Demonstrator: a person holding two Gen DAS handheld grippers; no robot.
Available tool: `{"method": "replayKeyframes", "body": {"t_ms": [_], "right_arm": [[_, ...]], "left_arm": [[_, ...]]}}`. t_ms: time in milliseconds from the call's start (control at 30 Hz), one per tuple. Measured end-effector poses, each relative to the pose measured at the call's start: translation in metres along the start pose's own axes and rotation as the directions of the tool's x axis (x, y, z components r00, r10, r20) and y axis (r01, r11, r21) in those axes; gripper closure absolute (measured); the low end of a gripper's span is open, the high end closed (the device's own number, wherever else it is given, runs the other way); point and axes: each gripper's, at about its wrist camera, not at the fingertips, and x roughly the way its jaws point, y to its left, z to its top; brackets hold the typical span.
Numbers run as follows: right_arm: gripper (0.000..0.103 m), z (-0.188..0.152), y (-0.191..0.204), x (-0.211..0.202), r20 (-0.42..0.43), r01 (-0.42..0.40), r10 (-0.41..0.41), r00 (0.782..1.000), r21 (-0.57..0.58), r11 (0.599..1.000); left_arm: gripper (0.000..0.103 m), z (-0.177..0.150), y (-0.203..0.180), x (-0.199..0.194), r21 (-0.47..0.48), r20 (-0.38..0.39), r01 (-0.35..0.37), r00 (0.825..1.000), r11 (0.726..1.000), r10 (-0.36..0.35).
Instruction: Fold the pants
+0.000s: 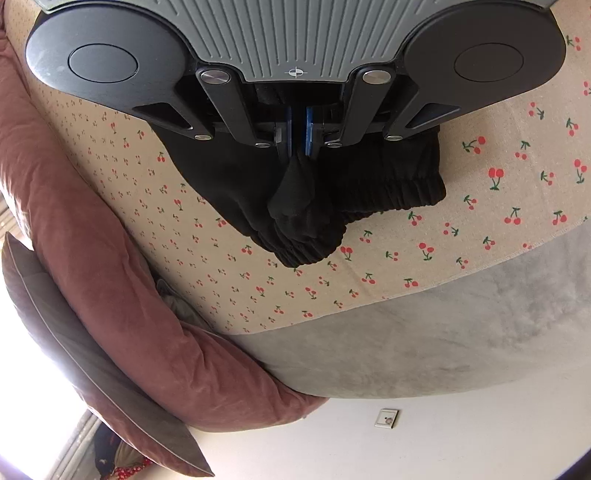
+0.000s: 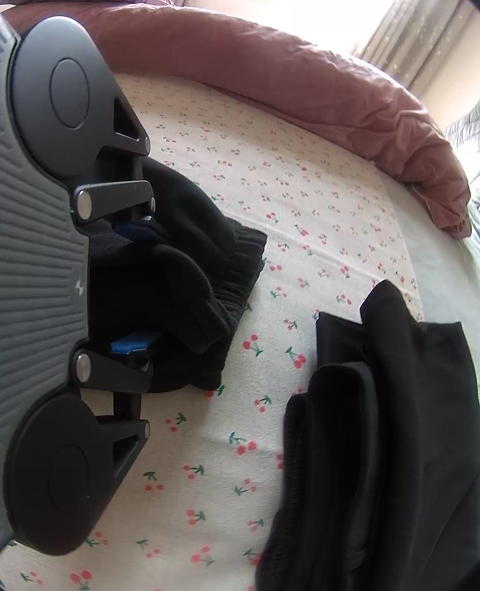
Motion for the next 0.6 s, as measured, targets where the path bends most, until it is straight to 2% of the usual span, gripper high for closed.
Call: {"method": "replayKeyframes", "body": {"t_ms": [100,133,167,233,300,367,433,500,533,600], "right_arm": [[0.061,-0.011,0.012,0.003,0.043,0.018,-0.016,0.999,-0.066,0.998],[0.073,-0.011,0.016,0.003,0.045,0.016,-0.012,0.999,-0.096,0.995],[0.090,-0.010,0.019,0.001,0.050,0.009,-0.003,0.999,-0.111,0.994],[0.098,-0.004,0.016,-0.004,0.058,-0.032,0.038,0.998,-0.093,0.995],[0.100,0.000,0.021,-0.004,0.072,-0.068,0.078,0.994,-0.129,0.989],[0.102,0.002,0.036,-0.012,0.099,-0.136,0.158,0.983,-0.199,0.971],[0.103,0.002,0.054,-0.029,0.134,-0.216,0.267,0.954,-0.309,0.926],[0.103,0.003,0.062,-0.050,0.135,-0.310,0.388,0.912,-0.392,0.866],[0.103,0.005,0.061,-0.055,0.124,-0.328,0.407,0.905,-0.407,0.853],[0.103,0.010,0.051,-0.055,0.091,-0.310,0.378,0.921,-0.415,0.855]], "left_arm": [[0.100,-0.004,-0.006,-0.007,0.030,0.036,-0.017,0.999,0.999,0.016],[0.100,-0.004,-0.007,-0.007,0.039,0.038,-0.021,0.999,0.999,0.019],[0.100,-0.004,-0.006,-0.008,0.039,0.035,-0.020,0.999,0.999,0.018],[0.100,0.000,-0.001,-0.007,0.007,0.016,-0.007,1.000,1.000,0.007],[0.100,0.007,-0.001,-0.005,-0.011,-0.002,0.003,1.000,1.000,-0.003],[0.100,0.015,-0.001,-0.009,-0.019,-0.001,0.014,1.000,1.000,-0.014],[0.100,0.024,0.006,-0.019,-0.049,0.012,0.032,0.999,0.998,-0.032],[0.100,0.026,0.012,-0.032,-0.036,0.032,0.038,0.999,0.999,-0.037],[0.100,0.024,0.016,-0.035,-0.024,0.028,0.035,0.999,0.999,-0.034],[0.100,0.014,0.032,-0.037,0.005,0.012,0.027,1.000,1.000,-0.027]]}}
